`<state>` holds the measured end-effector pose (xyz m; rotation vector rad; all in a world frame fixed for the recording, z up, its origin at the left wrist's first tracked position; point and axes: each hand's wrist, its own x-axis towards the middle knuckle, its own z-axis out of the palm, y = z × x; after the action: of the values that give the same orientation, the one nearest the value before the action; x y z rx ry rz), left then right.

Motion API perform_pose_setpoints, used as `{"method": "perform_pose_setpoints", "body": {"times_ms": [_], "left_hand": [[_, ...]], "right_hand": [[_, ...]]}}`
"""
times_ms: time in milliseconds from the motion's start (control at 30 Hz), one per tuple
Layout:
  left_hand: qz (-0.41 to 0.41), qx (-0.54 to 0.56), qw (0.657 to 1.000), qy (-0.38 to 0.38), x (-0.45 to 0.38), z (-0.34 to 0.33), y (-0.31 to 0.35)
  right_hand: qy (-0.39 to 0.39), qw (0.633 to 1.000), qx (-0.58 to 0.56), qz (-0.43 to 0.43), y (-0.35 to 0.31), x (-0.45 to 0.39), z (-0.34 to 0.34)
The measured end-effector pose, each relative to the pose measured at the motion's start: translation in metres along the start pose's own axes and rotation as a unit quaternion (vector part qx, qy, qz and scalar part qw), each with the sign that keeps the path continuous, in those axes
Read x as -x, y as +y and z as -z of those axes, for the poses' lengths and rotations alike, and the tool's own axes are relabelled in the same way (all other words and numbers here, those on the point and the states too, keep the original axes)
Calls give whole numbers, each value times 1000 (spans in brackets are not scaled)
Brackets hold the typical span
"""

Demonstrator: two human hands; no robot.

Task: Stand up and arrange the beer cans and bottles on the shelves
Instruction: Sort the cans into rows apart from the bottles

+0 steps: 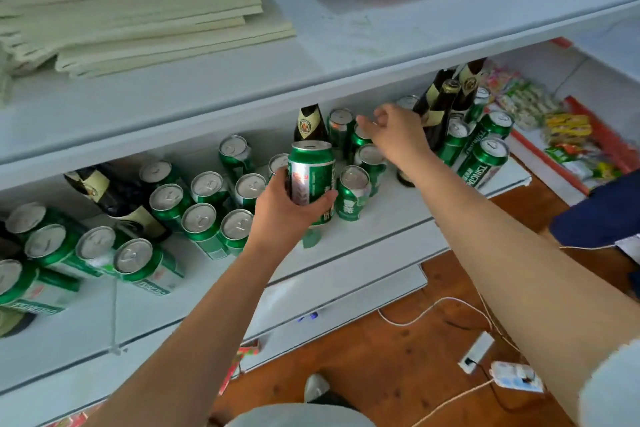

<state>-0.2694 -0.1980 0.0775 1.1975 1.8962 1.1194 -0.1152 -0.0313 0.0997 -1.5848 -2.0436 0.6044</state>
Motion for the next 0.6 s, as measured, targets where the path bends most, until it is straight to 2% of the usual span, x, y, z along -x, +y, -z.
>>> {"method": "perform_pose_setpoints", "body": {"times_ms": [200,267,400,533,600], "left_hand": [[39,-8,998,41,1,28,-12],[38,1,998,45,1,34,-13],[39,15,997,58,0,45,-17],[48,88,993,59,5,47,-15],[51,140,988,52,12,44,-10]], "right_hand": [[-124,982,128,-63,19,-71,-63],[-131,976,151,-83,25,-79,-72],[-51,990,100,-91,27,-81,-55],[67,995,-34,-67,13,-44,6],[98,987,-110,-64,2,-8,34]]}}
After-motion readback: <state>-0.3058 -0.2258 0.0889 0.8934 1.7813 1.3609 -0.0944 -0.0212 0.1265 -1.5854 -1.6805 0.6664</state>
